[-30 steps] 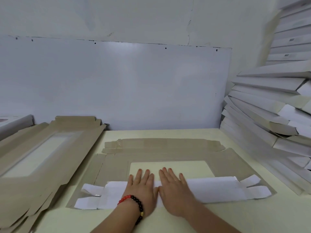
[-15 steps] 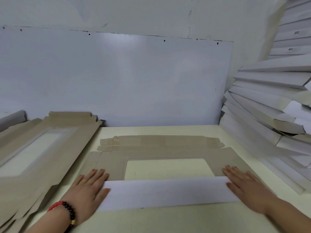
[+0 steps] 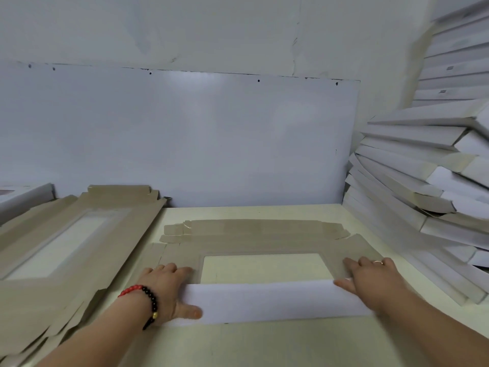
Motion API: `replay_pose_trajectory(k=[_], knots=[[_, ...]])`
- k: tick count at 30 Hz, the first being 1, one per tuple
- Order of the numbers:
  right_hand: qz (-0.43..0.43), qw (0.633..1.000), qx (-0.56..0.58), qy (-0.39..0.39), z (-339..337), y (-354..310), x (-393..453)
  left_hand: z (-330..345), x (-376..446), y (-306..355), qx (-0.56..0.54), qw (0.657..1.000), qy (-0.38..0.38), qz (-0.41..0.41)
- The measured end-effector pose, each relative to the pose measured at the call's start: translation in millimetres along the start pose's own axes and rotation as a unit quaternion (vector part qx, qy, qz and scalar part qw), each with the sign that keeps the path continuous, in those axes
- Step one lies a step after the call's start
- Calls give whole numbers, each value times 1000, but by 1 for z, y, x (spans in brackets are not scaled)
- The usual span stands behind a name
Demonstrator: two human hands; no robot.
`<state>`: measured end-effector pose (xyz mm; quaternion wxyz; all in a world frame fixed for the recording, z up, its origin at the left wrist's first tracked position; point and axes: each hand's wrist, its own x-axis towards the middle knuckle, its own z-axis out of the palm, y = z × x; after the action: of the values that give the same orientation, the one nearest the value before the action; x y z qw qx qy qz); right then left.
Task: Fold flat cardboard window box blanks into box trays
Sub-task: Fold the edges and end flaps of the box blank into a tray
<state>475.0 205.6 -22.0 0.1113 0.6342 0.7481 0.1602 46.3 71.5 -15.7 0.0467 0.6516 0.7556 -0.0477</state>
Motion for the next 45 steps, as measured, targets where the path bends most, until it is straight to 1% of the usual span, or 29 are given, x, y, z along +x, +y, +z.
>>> replay_pose_trajectory(k=[3,6,9,12,14,18,20,22,25,29,32,35,36,38,39,40,42,44,45], knots=[[-5,999,51,3,-16,6,6,-10,1,4,-16,999,-23,-44],[-18,993,115,32,-27,18,3,-18,-2,2,-45,998,21,-50],[-63,989,113,71,-26,27,-10,-20,-15,-1,28,998,54,-11],[-97,982,121,111,-27,19,-27,-16,-26,14,47,997,59,-14],[-105,979,137,109,-32,-2,-34,-14,-26,38,26,998,53,-17],[-123,973,186,63,-42,-70,-42,-6,-20,93,-26,999,40,-3],[-129,967,215,46,-44,-100,-46,3,-16,113,-27,999,41,-4],[-133,963,230,51,-49,-123,-49,10,-14,128,-28,998,59,-2],[-156,960,224,66,-57,-150,-50,18,-10,143,-28,997,77,12],[-206,952,206,97,-53,-169,-57,31,-14,142,-15,996,80,44],[-231,940,224,113,-42,-168,-70,40,-24,134,-43,991,107,63],[-244,935,228,122,-45,-153,-75,27,-35,125,-49,993,74,74],[-248,935,229,108,-51,-145,-76,17,-38,121,-40,995,56,77],[-248,937,240,54,-65,-125,-79,-3,-47,115,-25,996,22,82],[-252,938,235,37,-70,-114,-82,-9,-52,113,-13,996,17,89],[-262,940,218,35,-75,-106,-86,-13,-56,113,6,995,18,100],[-289,936,191,56,-78,-98,-98,-15,-66,116,38,991,23,128],[-319,927,162,109,-75,-99,-113,-10,-75,121,58,988,17,142],[-311,931,157,113,-71,-102,-119,-9,-78,124,56,988,14,142]])
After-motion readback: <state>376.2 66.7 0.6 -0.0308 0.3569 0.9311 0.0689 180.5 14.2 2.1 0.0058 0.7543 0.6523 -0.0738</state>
